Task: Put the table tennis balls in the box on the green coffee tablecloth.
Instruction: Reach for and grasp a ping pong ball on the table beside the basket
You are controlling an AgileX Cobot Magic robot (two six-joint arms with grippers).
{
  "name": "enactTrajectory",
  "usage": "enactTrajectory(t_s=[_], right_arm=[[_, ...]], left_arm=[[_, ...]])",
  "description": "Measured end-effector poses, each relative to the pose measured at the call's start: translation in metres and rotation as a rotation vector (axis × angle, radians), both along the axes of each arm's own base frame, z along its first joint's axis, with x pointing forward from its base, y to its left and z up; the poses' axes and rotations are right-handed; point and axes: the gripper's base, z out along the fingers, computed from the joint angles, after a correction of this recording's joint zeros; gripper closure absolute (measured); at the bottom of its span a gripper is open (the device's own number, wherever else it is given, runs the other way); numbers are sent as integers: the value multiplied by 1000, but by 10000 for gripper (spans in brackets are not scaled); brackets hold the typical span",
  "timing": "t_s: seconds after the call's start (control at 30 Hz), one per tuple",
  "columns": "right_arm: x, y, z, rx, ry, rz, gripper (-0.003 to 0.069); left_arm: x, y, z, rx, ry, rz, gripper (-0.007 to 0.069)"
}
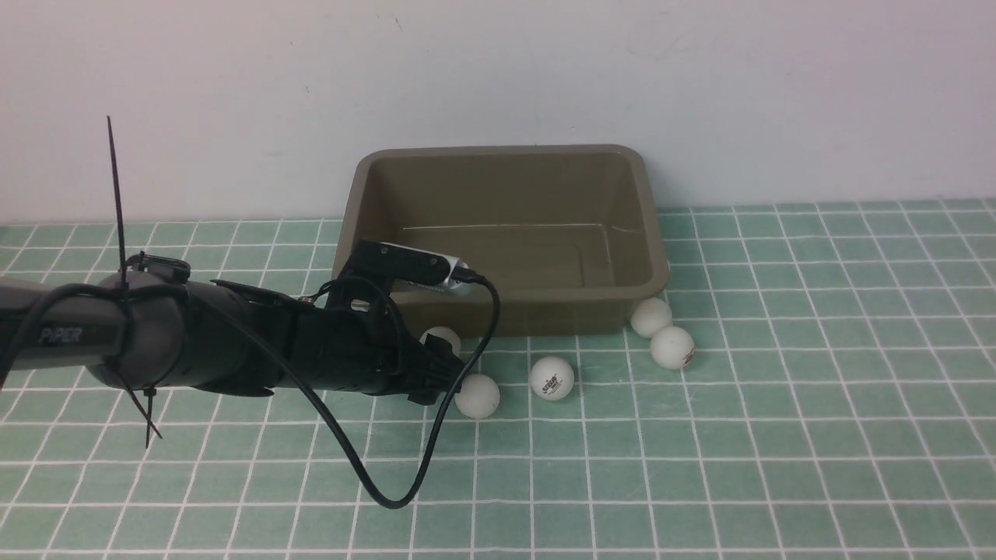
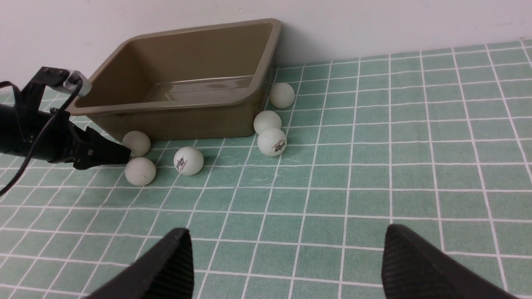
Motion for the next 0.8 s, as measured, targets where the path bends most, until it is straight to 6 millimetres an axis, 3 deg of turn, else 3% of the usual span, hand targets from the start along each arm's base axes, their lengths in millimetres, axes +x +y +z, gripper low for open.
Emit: enactTrajectory(t_s=[0.13,0.43,0.67,0.8], right_arm=[[0,0,0,-1,0,0,112],[0,0,0,-1,0,0,113],[0,0,0,-20,-6,7,113],[0,0,0,-36,-13,13,113]], left_arm=[[-7,0,4,0,-3,-42,174],[-40,10,44,-11,-76,-64,174],[-68,19,58,-19,-80,-64,174],[-91,22,82,-65,-115,-97,174]])
